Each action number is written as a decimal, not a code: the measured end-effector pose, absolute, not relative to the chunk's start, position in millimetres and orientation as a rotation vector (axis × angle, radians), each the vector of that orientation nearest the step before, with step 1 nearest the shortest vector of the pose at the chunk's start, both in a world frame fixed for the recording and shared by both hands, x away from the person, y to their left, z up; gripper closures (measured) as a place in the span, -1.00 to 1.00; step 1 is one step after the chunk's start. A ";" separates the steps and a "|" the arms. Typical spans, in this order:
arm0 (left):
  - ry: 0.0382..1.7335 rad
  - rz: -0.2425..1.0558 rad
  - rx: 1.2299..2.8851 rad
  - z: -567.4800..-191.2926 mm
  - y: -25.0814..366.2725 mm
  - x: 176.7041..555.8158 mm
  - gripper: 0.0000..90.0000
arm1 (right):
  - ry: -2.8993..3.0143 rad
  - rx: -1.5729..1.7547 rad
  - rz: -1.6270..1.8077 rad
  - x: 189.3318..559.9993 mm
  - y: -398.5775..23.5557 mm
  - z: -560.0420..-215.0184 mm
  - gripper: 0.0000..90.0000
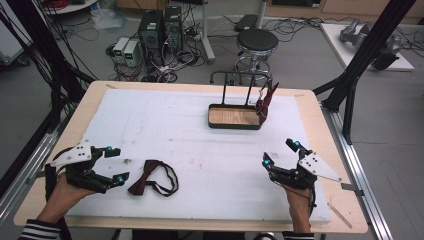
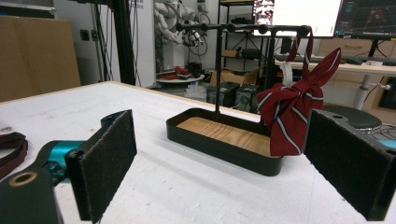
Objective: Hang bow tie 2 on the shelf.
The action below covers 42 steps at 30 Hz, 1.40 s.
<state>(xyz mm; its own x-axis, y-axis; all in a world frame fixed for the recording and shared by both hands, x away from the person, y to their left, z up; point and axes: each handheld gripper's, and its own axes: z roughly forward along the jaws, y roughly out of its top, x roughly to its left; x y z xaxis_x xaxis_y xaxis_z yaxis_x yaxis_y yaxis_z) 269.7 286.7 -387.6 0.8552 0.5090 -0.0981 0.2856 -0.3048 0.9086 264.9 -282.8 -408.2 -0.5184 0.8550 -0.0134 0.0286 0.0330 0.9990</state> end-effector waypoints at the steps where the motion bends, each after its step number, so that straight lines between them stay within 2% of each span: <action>1: 0.589 0.236 1.924 -387.5 285.7 269.9 -0.77 | 1.641 0.913 1.563 264.5 -282.9 -408.0 -0.80; 5: 0.595 0.201 2.002 -387.2 279.1 270.2 -0.77 | 1.640 0.913 1.560 265.1 -283.8 -407.3 -0.80; 10: 0.604 0.214 2.143 -392.2 268.0 272.4 -0.77 | 1.634 0.918 1.568 264.5 -284.8 -406.7 -0.80; 15: 0.665 0.222 2.207 -396.4 259.8 275.6 -0.76 | 1.632 0.921 1.568 263.9 -285.6 -406.3 -0.80; 29: 0.770 0.160 2.301 -410.0 241.7 278.9 -0.70 | 1.623 0.921 1.579 263.4 -287.7 -405.2 -0.80; 42: 0.894 0.104 2.310 -424.5 235.2 277.2 -0.69 | 1.622 0.924 1.588 263.7 -288.9 -406.1 -0.80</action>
